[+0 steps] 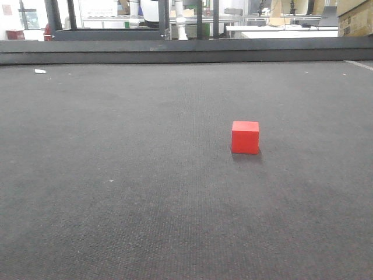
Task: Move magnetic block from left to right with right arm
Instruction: 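Move the right gripper, opened, above the small red cube, then lower the right gripper around the red cube and close it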
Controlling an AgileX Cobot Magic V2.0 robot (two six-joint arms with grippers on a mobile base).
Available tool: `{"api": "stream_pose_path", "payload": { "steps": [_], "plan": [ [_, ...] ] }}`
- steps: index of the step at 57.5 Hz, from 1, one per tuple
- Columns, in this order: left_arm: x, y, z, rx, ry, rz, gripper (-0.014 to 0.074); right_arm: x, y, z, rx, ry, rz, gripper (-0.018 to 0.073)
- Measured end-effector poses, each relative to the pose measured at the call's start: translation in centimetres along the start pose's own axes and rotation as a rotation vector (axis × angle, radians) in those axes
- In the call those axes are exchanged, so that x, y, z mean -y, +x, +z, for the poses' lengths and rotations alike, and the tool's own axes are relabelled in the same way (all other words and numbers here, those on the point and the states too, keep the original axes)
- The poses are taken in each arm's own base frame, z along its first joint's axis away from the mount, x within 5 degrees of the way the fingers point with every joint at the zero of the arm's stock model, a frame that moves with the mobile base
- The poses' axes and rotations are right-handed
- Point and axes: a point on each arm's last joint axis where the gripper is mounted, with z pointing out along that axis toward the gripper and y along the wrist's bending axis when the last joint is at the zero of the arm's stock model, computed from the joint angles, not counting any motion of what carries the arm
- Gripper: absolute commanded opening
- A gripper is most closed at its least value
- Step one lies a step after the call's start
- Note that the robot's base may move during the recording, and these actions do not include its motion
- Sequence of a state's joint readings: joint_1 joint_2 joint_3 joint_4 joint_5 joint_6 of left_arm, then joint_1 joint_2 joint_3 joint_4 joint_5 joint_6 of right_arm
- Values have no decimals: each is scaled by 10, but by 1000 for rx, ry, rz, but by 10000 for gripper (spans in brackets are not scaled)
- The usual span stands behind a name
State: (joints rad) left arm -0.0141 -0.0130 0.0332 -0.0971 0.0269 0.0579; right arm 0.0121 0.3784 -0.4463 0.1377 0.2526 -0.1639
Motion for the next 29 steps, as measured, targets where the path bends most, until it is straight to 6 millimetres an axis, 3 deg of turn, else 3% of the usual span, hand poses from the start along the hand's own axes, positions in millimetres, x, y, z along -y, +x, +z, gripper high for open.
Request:
{"api": "stream_pose_path", "payload": {
  "steps": [16,29],
  "plan": [
    [0,0,0,0,0,0,-126,-21,-22,66,-416,-173,-20,551],
    [0,0,0,0,0,0,-126,-73,-49,125,-637,-285,70,551]
  ]
}}
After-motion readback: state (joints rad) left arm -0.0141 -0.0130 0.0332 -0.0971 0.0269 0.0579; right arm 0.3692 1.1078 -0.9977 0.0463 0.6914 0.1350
